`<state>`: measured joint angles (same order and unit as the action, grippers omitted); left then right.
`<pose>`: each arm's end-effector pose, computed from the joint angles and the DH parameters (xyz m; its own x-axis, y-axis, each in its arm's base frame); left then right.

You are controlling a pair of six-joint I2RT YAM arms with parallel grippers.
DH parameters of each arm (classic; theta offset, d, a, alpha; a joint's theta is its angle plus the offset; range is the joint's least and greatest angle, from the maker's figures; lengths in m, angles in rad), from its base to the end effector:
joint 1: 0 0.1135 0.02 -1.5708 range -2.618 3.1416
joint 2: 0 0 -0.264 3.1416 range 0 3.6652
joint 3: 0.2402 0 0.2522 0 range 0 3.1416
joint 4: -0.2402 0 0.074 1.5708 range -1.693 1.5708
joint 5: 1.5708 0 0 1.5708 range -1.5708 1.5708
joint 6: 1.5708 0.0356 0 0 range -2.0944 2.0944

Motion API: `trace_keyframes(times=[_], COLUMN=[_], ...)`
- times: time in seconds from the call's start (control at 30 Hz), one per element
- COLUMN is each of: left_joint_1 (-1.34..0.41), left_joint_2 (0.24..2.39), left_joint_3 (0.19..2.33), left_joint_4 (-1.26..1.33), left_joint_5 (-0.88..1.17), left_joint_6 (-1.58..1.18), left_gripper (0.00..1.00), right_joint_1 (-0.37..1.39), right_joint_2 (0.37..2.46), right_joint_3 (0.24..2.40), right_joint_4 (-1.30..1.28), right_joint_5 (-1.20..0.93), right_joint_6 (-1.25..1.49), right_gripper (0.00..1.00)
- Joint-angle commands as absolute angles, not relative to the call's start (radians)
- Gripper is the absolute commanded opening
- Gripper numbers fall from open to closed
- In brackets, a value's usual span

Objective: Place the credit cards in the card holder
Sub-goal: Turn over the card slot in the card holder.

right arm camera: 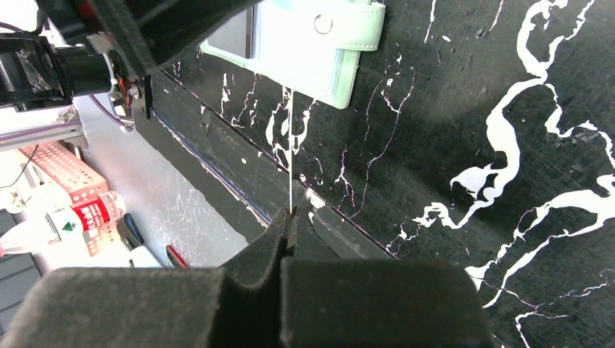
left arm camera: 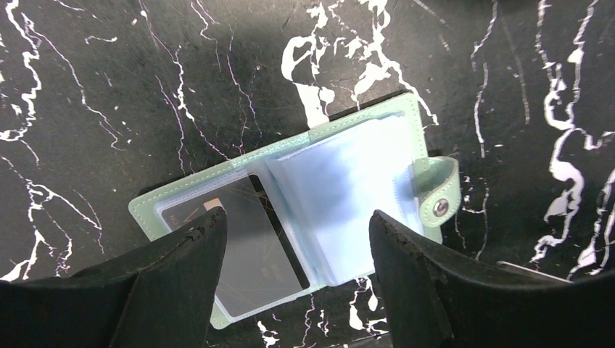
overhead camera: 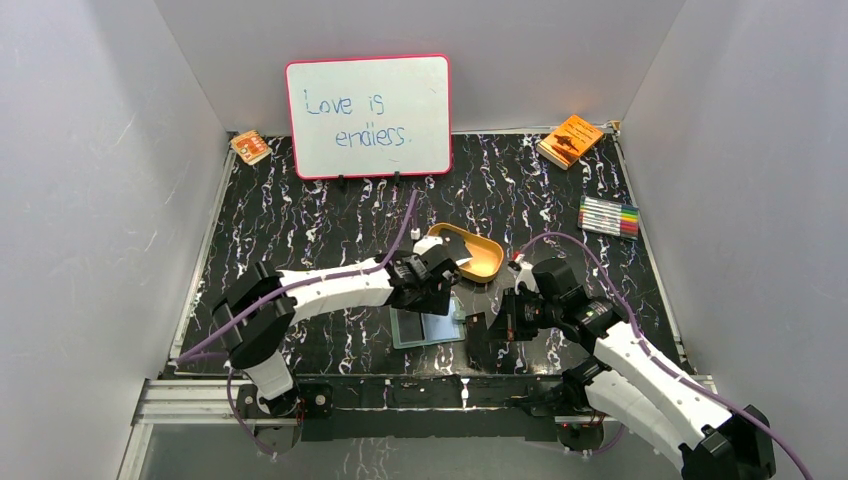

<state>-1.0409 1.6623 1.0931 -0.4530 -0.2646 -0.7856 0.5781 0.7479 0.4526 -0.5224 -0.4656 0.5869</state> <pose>0.1795 -0.2881 0.2025 -0.8452 0.0922 -0.5265 0.2350 0.9488 -0.2111 0.1174 0.0957 0.2020 -0.9216 -0.0104 -0.3881 -0.2823 0.7042 0.6515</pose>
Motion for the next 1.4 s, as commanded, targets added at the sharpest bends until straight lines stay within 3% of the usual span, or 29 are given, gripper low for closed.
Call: trace_keyframes(times=[0.0, 0.4, 0.6, 0.8, 1.07, 1.37], left_joint_1=[-1.037, -1.057, -1.063, -1.063, -1.063, -1.064], left_joint_2=[1.702, 1.789, 1.831, 1.864, 1.852, 1.79], left_joint_3=[1.121, 1.219, 1.223, 1.209, 1.169, 1.128], left_joint_4=[-0.486, -0.481, -0.519, -0.556, -0.56, -0.546], left_joint_5=[-0.239, -0.248, -0.28, -0.311, -0.328, -0.334], left_joint_6=[-0.787, -0.729, -0.734, -0.742, -0.762, -0.796], left_gripper=[0.68, 0.65, 0.58, 0.5, 0.25, 0.16], right_joint_1=[0.582, 0.581, 0.582, 0.582, 0.582, 0.583], right_joint_2=[0.723, 0.721, 0.717, 0.716, 0.732, 0.8], right_joint_3=[0.492, 0.499, 0.499, 0.5, 0.5, 0.492], right_joint_4=[-0.501, -0.5, -0.505, -0.505, -0.493, -0.399], right_joint_5=[-0.456, -0.453, -0.446, -0.446, -0.467, -0.596], right_joint_6=[0.574, 0.58, 0.58, 0.58, 0.582, 0.607], right_gripper=[0.0, 0.0, 0.0, 0.0, 0.0, 0.0])
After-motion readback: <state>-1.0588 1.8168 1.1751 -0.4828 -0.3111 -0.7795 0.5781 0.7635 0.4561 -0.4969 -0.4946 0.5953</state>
